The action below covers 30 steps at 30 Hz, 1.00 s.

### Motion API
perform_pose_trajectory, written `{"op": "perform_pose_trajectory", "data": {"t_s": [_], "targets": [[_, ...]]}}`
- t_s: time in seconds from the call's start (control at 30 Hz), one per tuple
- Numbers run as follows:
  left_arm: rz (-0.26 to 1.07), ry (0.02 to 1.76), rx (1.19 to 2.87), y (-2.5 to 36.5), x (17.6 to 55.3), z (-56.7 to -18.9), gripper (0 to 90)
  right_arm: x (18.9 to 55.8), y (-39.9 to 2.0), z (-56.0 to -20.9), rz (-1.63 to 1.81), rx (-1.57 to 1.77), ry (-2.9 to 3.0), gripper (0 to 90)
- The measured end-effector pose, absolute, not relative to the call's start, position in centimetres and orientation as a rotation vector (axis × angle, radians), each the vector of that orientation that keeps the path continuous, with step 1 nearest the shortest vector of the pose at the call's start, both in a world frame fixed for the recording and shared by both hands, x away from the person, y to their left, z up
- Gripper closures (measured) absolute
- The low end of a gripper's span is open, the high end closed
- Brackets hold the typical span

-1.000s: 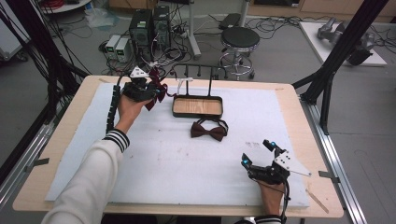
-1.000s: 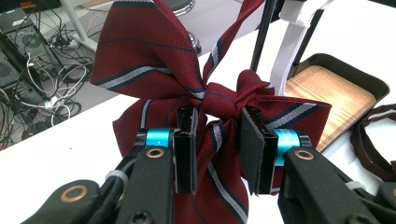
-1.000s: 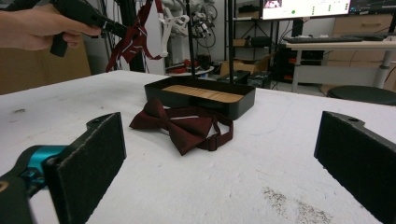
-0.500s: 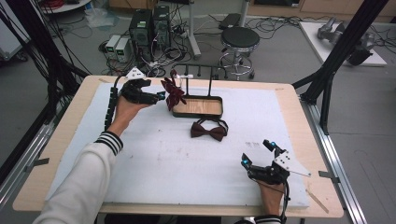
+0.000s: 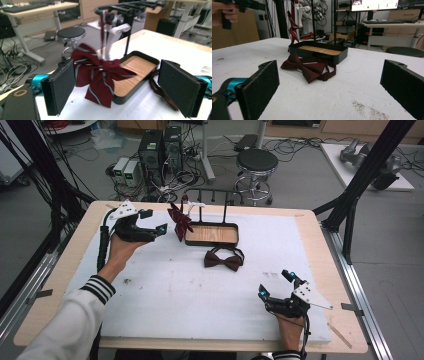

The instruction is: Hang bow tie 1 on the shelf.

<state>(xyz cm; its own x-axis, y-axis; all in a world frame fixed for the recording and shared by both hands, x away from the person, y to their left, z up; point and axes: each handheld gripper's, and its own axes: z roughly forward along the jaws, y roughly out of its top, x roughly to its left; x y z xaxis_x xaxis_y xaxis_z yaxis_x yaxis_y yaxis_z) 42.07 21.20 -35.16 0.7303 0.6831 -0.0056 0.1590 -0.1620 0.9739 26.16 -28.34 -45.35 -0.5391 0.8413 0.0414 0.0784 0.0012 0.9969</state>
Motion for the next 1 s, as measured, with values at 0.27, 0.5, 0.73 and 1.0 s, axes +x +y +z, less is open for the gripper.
{"op": "perform_pose_trajectory", "data": {"t_s": [0.27, 0.5, 0.73, 1.0], "targets": [[0.562, 0.620, 1.644, 23.4, 37.4, -36.0, 15.4, 26.1, -28.3, -45.3, 1.601, 0.964, 1.672, 1.2], [0.567, 0.618, 1.618, 24.8, 35.2, -37.0, 15.4, 26.1, -28.3, -45.3, 1.596, 0.956, 1.673, 1.2], [0.579, 0.632, 1.633, 25.6, 34.0, -38.6, 15.4, 26.1, -28.3, -45.3, 1.600, 0.962, 1.671, 1.2], [0.583, 0.651, 1.654, 25.9, 34.0, -39.6, 15.3, 26.1, -28.3, -45.3, 1.602, 0.963, 1.671, 1.2]]}}
